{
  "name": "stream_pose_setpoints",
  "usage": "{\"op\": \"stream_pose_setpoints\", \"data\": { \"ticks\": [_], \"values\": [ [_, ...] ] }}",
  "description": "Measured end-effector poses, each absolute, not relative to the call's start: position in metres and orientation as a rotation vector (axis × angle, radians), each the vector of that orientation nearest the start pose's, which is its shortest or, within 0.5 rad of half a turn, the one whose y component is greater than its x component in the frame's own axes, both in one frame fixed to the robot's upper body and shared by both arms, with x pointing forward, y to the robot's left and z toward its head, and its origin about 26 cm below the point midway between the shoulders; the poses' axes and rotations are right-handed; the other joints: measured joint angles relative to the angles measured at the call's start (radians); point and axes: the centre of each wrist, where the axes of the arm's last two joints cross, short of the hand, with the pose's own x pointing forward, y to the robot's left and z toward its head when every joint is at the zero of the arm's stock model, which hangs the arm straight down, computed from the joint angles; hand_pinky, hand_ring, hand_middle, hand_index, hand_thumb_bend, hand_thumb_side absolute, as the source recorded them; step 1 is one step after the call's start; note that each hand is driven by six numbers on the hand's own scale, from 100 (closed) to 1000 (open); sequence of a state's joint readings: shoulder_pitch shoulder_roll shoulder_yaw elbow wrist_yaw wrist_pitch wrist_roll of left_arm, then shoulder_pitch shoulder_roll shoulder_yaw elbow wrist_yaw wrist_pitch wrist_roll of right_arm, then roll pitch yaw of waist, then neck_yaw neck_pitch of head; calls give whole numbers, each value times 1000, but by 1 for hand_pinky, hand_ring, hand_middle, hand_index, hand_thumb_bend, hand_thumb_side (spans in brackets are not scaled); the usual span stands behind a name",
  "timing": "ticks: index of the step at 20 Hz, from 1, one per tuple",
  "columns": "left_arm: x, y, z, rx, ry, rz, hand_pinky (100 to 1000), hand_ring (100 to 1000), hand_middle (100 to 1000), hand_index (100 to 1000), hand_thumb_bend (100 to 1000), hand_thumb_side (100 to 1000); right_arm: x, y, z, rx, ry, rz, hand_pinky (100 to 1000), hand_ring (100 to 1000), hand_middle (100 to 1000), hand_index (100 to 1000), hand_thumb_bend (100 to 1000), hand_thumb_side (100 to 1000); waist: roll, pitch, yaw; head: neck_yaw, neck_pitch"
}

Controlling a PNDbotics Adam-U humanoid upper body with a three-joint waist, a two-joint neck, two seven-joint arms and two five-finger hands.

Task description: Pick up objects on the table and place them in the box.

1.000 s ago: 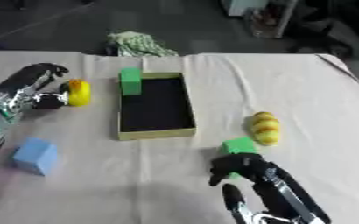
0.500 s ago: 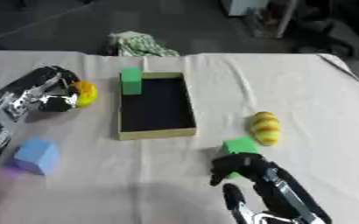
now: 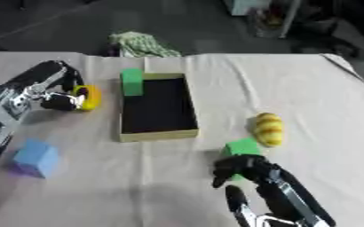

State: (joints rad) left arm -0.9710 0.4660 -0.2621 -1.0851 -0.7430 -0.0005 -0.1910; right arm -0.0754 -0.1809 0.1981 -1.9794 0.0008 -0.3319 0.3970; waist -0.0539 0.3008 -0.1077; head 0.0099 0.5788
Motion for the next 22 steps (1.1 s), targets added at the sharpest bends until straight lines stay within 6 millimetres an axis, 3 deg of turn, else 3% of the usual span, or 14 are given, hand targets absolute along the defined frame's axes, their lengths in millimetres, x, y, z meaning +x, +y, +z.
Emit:
{"op": "stream_pose_setpoints", "data": {
  "ticks": [10,11,22],
  "values": [
    [443,191,258,816,-1855,-1395,678,500,420,594,100,247,269,-208,115,348,-2258,798,729,585,561,769,100,401,0,0,0,-2,0],
    [442,189,259,804,-1858,-1403,688,525,455,627,100,244,269,-208,115,350,-2258,799,728,585,561,769,100,403,0,0,-1,-2,0],
    [445,157,236,787,-1748,-1530,729,663,617,762,100,253,269,-205,115,363,-2256,805,727,584,559,768,100,403,3,-2,-20,3,0]
  ]
}}
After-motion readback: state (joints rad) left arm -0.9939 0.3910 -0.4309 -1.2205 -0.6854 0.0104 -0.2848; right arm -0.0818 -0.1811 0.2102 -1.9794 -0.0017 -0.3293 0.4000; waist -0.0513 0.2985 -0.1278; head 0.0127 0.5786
